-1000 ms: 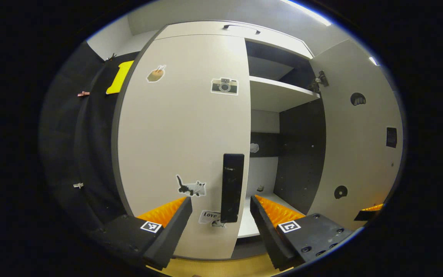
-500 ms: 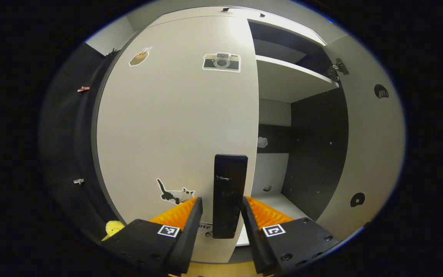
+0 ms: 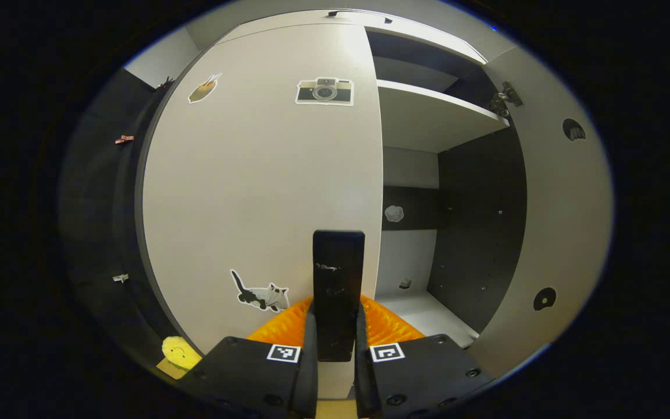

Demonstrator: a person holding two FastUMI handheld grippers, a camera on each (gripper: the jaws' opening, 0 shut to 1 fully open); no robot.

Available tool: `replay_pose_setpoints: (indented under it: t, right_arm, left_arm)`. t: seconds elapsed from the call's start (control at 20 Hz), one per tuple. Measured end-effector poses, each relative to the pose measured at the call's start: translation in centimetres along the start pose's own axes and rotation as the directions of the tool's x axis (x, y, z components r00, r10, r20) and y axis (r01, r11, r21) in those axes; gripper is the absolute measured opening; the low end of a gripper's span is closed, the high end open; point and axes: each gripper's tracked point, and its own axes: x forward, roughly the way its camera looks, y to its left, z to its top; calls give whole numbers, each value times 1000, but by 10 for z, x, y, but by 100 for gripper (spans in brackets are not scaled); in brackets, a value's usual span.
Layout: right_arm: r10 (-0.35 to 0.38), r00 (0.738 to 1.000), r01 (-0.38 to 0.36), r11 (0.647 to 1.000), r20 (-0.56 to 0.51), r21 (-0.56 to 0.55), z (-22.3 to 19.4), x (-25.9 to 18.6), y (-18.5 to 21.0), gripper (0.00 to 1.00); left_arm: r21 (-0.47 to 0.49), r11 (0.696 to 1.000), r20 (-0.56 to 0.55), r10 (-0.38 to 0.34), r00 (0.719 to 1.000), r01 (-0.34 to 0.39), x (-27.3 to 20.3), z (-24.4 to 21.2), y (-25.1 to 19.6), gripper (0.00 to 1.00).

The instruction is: Open the right door of the double-door shoe cabinet with the right hand, and open the left door with the left hand.

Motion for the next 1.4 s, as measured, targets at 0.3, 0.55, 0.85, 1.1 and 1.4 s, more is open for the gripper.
replay_pose_setpoints:
  t: [0.3, 0.55, 0.85, 1.1, 1.4]
  right_arm:
    - [-22, 1000, 22, 1000, 3, -19, 3, -5, -3, 99]
    - [-68, 998, 69, 997, 15, -41, 9, -10, -7, 99]
    - [-126, 992, 126, 989, 14, -71, -1, -38, 19, 99]
    - [-137, 990, 140, 987, 44, -76, -5, -55, 52, 99]
    - [-123, 992, 126, 986, 38, -109, -16, -62, 83, 98]
  left_arm:
    - [-21, 1000, -1, 9, 1000, -9, -3, 0, 1, 9]
    - [-29, 998, 3, -53, 999, 53, -42, -3, 8, 9]
    - [-70, 991, 17, -113, 993, 114, -103, -5, 32, 8]
    - [-67, 989, 37, -130, 991, 132, -150, -7, 69, 8]
    - [-47, 997, 45, -64, 997, 66, -190, -11, 128, 8]
